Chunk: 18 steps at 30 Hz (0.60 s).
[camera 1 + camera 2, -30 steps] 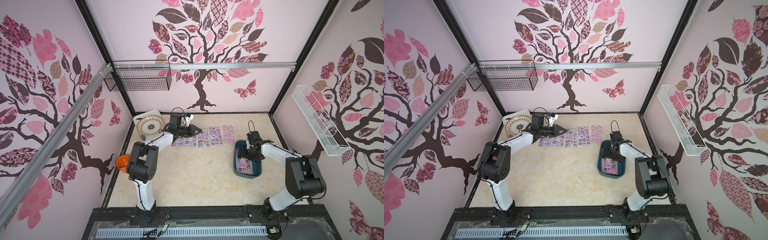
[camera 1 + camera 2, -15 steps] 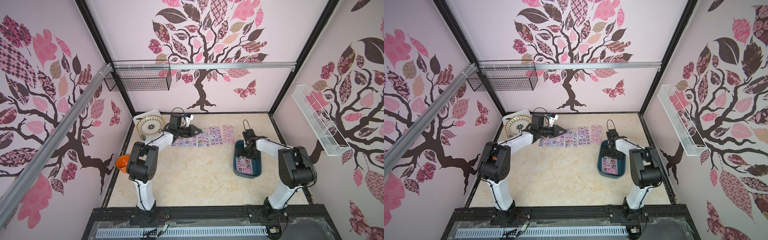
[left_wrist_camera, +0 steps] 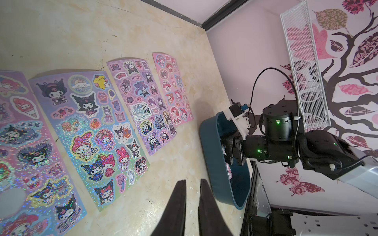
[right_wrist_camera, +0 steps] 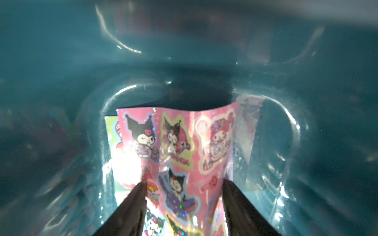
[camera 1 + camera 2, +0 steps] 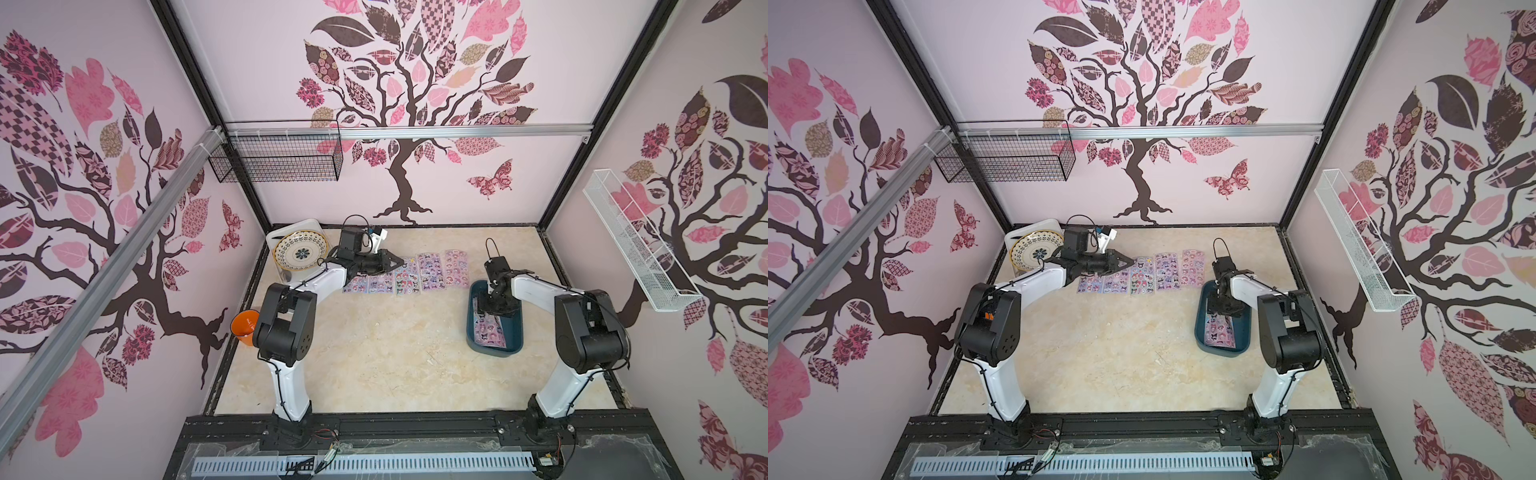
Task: Take the stickers out of the storage box
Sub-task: Pick up the sticker from the storage box.
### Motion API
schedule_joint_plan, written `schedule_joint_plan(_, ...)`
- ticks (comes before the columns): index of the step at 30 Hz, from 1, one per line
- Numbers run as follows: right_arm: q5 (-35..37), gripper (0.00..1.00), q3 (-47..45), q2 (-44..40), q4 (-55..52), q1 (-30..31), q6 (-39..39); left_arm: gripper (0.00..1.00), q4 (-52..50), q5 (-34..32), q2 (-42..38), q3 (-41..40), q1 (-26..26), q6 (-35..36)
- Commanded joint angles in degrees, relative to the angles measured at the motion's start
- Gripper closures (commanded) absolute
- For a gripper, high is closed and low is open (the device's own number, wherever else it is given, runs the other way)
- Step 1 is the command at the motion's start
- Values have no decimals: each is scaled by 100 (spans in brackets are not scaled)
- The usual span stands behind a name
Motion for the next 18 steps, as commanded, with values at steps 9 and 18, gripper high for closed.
schedule_joint_plan(9, 65, 54, -48, -371, -174, 19, 25, 81, 68, 122, -13, 154, 8, 29)
schedule_joint_plan(18, -59, 63, -132, -617, -195, -15, 42, 81, 104, 157, -48, 146, -1, -1)
